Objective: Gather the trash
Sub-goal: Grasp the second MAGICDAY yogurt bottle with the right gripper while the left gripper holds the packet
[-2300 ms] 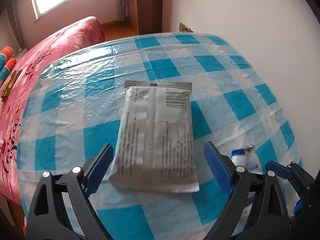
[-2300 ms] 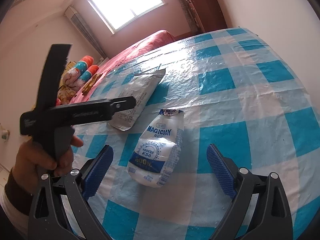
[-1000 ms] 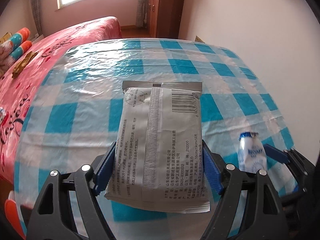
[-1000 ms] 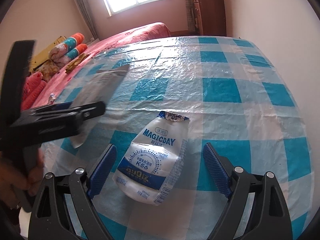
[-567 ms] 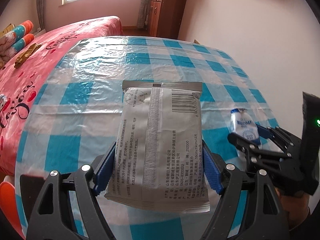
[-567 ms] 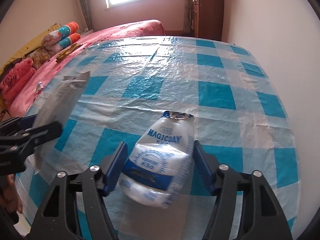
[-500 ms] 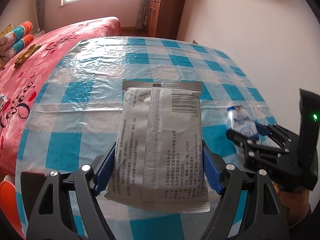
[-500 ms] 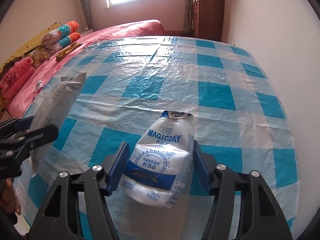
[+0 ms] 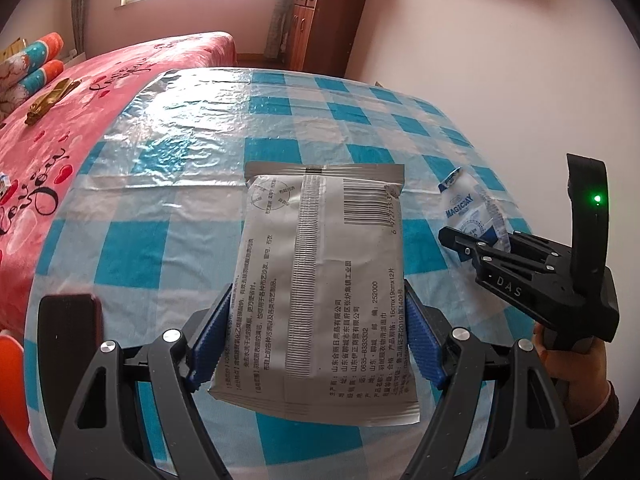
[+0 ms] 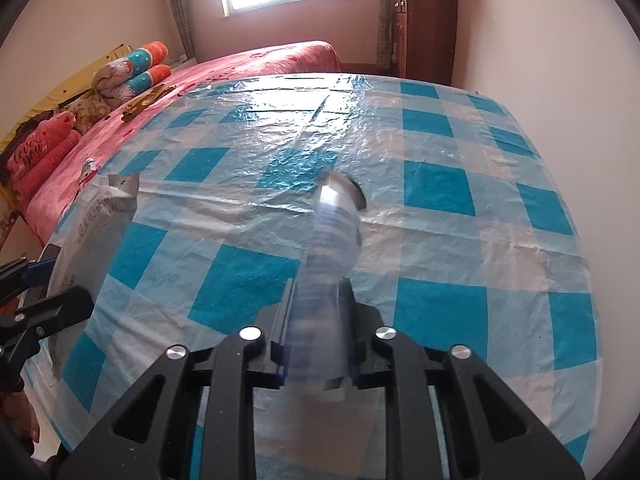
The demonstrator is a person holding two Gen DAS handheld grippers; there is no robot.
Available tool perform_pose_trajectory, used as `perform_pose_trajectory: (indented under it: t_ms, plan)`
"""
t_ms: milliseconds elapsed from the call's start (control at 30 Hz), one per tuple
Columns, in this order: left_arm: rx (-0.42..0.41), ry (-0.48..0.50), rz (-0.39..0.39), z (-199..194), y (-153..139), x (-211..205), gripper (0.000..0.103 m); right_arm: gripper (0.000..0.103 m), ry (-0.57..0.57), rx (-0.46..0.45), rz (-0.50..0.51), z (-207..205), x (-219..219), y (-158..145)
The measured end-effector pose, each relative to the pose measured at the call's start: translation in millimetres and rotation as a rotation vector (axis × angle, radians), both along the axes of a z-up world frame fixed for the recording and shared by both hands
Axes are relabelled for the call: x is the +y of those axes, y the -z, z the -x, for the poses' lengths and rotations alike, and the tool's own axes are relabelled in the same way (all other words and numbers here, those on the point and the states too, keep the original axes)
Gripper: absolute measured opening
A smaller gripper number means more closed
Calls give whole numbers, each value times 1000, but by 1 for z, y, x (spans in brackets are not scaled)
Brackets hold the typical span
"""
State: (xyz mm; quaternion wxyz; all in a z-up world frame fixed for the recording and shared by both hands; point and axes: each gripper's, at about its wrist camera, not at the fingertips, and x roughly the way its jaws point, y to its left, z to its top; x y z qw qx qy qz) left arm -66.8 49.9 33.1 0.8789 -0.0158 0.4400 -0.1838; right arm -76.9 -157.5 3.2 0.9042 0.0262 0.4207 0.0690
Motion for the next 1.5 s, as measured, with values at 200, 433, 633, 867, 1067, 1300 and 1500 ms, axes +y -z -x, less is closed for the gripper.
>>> perform_pose_trajectory:
  t_ms: [200,433,633,867,1067,1300,1500]
  plan:
    - [7,-2,12,10,1,6,78,22,-8,4,-25,4,0,1]
    - [3,-5,23,18,-1,12,78,43,-8,2,-70,10,-6,0]
    - [4,-14,25,23,-2,16,78,52,26,6,-155,8,-17,0]
    - [2,-10,26,26,-2,17,78,72,80,-8,-118,3,-22,-4]
    - [-4,-7,33,30,-5,17,78,69,72,7,-43,1,-12,-1]
    - [-20,-5,44,35,-11,20,78,60,86,3,2,3,-10,-1]
    - [-39,-12,58,39,-18,28,78,60,79,-9,-4,9,-6,-7]
